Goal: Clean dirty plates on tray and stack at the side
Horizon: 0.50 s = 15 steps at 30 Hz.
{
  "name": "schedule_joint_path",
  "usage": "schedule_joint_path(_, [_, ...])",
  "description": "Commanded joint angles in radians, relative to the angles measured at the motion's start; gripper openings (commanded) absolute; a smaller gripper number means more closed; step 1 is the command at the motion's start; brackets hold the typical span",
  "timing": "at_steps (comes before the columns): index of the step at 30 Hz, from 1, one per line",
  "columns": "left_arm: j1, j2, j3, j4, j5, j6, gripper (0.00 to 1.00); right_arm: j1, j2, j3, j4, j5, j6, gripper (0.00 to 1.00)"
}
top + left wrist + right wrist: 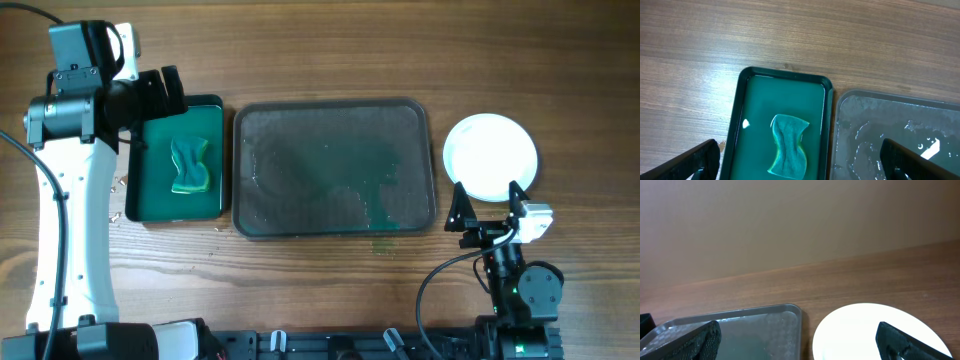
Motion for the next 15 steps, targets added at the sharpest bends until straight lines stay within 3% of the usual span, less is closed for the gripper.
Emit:
schedule_joint_path(1, [-0.003, 0.003, -0.002, 0.002, 0.012, 0.009, 1.0, 0.007, -0.01, -0.002, 0.001, 0.006, 0.011, 1.0])
schedule_joint_path(12, [-0.003, -0.05, -0.026, -0.001, 0.005, 0.009, 1.0, 0.007, -0.01, -0.002, 0.001, 0.006, 0.012, 1.0])
schedule_joint_path(15, [-0.006, -0.137, -0.116, 0.108, 0.01, 0.008, 1.0, 0.007, -0.01, -0.002, 0.001, 0.006, 0.012, 0.99])
